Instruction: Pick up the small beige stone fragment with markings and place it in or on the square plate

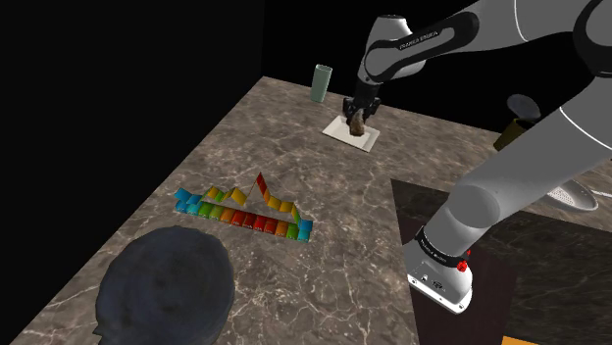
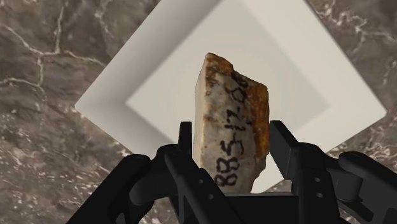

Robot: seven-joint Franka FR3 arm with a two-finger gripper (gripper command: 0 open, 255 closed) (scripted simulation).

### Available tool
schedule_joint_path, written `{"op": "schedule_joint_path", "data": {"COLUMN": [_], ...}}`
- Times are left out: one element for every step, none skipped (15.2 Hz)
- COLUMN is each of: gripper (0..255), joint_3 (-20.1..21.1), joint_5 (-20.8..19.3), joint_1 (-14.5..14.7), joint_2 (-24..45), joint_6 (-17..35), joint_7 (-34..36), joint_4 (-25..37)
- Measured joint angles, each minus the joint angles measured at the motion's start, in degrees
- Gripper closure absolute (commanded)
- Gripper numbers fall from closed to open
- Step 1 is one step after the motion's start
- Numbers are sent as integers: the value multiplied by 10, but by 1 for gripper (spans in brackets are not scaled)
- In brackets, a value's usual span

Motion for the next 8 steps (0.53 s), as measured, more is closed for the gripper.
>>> {"op": "schedule_joint_path", "data": {"gripper": [255, 255, 255, 255, 255, 255, 255, 255], "joint_3": [0, 0, 0, -1, -1, -2, -2, -2], "joint_5": [0, 0, -1, -2, -2, -3, -3, -2], "joint_1": [0, 0, 0, -1, -1, -1, -2, -1], "joint_2": [3, 10, 12, 15, 16, 20, 21, 22], "joint_6": [11, 22, 30, 40, 48, 52, 51, 51], "joint_7": [0, 1, 2, 3, 2, 2, 2, 3], "joint_4": [-2, -3, -9, -16, -18, -18, -19, -20]}}
